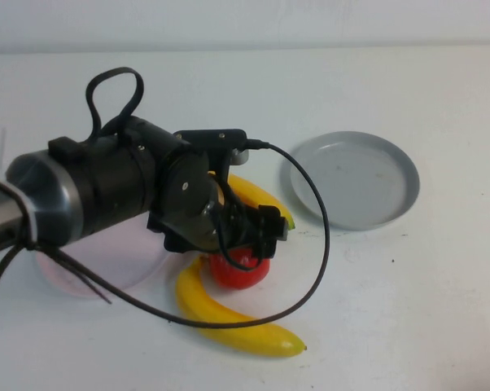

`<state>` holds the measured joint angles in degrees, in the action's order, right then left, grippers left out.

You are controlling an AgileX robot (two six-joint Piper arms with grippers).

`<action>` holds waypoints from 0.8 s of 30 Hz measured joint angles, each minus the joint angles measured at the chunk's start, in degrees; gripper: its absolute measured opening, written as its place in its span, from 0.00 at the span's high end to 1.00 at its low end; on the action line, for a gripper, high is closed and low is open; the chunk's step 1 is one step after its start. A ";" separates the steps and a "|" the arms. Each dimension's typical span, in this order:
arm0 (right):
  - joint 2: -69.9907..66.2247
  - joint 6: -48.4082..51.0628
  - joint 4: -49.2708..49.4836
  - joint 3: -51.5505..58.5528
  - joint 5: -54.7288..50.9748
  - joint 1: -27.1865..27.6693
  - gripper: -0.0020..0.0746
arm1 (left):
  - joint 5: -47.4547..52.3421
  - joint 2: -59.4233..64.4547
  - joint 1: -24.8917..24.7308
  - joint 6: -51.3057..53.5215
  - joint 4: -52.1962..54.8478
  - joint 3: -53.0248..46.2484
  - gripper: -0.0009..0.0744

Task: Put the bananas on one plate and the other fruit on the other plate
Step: Put one type of fruit in the left plate

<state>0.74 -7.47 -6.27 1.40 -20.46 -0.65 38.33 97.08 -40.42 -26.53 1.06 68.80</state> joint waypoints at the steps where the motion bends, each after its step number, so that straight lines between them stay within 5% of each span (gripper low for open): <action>1: 0.00 0.00 0.00 0.00 0.00 0.00 0.99 | 0.70 0.60 0.00 -0.10 -0.13 0.91 0.13; 24: 0.00 0.00 0.00 0.00 0.00 0.00 0.99 | 5.52 8.74 -2.34 0.13 -1.06 6.96 0.12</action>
<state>0.74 -7.47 -6.27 1.40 -20.46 -0.65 43.84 105.82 -42.76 -26.40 0.00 75.76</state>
